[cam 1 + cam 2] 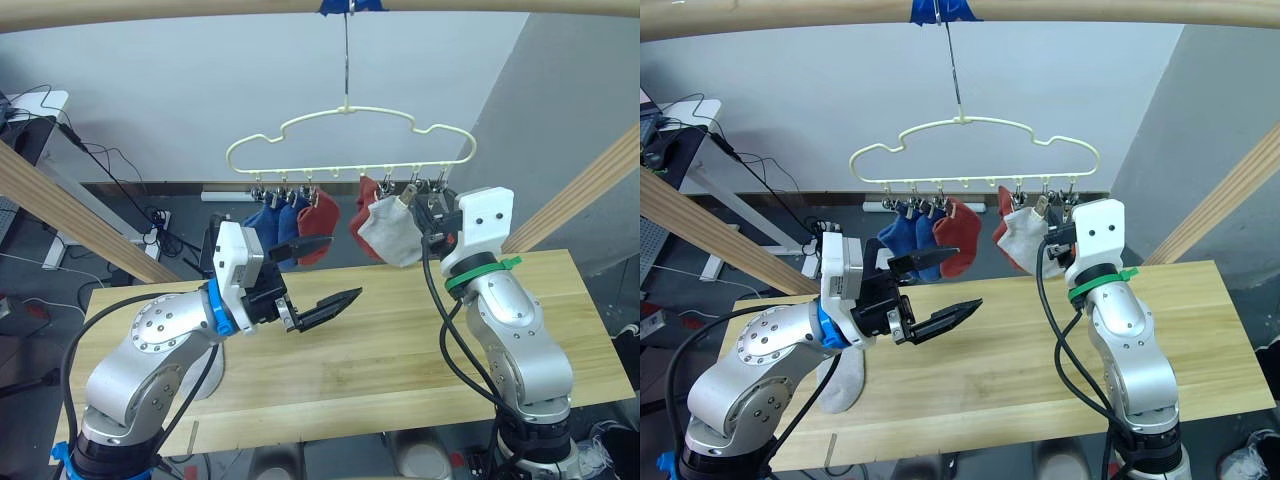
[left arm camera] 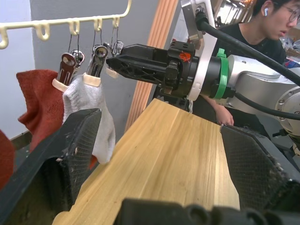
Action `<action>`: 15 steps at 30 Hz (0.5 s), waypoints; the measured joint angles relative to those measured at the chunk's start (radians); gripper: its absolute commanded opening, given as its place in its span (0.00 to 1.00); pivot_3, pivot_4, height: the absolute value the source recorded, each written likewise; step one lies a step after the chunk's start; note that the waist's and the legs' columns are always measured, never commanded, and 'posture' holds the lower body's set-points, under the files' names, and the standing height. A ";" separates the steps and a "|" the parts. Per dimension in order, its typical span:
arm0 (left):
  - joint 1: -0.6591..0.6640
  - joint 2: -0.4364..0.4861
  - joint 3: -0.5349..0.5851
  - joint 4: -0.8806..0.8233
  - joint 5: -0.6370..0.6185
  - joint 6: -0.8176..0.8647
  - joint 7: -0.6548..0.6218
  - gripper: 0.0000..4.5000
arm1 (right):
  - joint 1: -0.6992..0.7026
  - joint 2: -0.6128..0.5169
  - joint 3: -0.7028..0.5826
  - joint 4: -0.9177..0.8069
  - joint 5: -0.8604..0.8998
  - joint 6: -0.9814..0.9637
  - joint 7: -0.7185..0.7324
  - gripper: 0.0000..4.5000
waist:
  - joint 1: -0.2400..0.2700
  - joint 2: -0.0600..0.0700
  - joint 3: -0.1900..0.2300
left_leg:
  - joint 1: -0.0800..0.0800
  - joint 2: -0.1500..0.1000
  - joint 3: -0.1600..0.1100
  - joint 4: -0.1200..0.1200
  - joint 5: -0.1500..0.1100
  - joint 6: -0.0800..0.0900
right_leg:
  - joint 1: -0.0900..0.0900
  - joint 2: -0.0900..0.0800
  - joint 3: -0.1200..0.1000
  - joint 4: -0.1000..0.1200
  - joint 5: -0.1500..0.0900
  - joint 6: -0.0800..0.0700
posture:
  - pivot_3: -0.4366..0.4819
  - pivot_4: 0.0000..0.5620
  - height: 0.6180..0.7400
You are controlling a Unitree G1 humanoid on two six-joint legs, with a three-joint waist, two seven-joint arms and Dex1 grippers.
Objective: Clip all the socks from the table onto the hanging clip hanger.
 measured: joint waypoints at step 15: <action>0.000 0.000 -0.016 0.000 0.000 -0.013 0.000 1.00 | 0.005 -0.014 -0.017 0.005 -0.016 0.000 0.003 0.46 | 0.000 0.000 0.000 | 0.000 0.000 0.000 0.000 0.000 0.000 | 0.000 0.000 0.000 0.000 0.000 0.000 | 0.33 0.56 1.00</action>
